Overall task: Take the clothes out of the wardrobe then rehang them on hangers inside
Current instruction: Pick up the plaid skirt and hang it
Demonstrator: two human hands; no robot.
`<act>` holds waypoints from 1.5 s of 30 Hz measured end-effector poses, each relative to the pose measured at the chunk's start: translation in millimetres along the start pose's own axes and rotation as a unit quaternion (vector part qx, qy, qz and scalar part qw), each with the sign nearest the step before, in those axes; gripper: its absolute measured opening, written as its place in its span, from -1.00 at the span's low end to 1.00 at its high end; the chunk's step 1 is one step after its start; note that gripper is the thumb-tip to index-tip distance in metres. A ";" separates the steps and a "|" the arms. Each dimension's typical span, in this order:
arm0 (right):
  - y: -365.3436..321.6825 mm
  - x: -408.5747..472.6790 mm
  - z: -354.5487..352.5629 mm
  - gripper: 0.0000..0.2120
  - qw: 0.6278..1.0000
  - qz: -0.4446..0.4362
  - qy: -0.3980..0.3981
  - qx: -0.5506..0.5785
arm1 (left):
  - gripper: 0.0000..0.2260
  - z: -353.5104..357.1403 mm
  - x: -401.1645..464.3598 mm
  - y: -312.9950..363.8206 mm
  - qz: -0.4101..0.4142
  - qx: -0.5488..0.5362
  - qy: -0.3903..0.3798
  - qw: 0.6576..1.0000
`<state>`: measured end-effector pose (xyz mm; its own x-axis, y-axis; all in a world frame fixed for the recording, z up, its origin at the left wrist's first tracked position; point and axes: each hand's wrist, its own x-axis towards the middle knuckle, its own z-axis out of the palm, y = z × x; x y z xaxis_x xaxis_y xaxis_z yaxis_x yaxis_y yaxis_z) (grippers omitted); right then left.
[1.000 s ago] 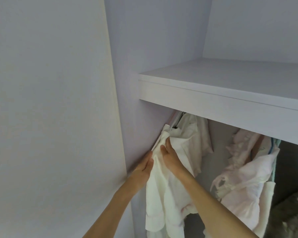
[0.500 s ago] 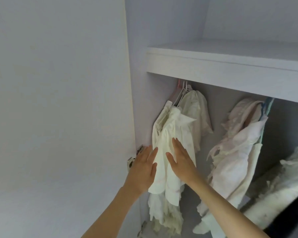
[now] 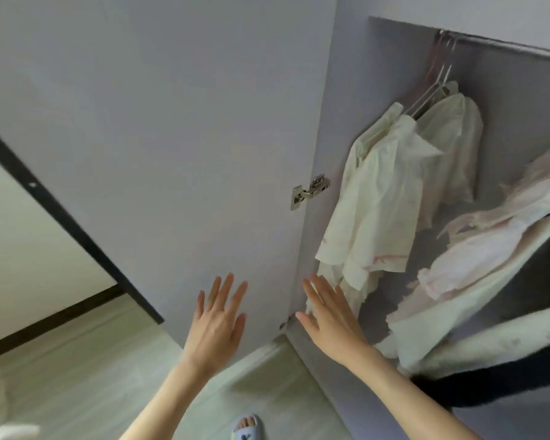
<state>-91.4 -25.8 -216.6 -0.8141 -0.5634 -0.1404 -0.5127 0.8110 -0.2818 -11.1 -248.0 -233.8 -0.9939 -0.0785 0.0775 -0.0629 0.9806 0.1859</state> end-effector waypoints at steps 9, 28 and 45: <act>-109.1 -16.2 34.1 -0.31 0.973 -0.227 -0.038 -0.008 | -0.52 -15.3 -172.4 -18.6 -0.269 -0.059 0.044 0.960; -423.4 -208.0 175.4 -0.42 0.803 -0.570 -0.177 -0.004 | -0.32 -0.6 -572.6 -33.8 -0.661 -0.086 0.134 0.733; -611.8 -397.1 295.9 -0.41 0.584 -0.763 -0.265 -0.074 | -0.54 -4.9 -822.2 11.7 -0.861 -0.107 0.148 0.474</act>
<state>626.2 -344.8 -269.3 0.8018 -0.5859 -0.1175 -0.5808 -0.7178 -0.3839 805.8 -172.9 -290.6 0.5742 -0.7824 -0.2414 -0.7158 -0.6228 0.3159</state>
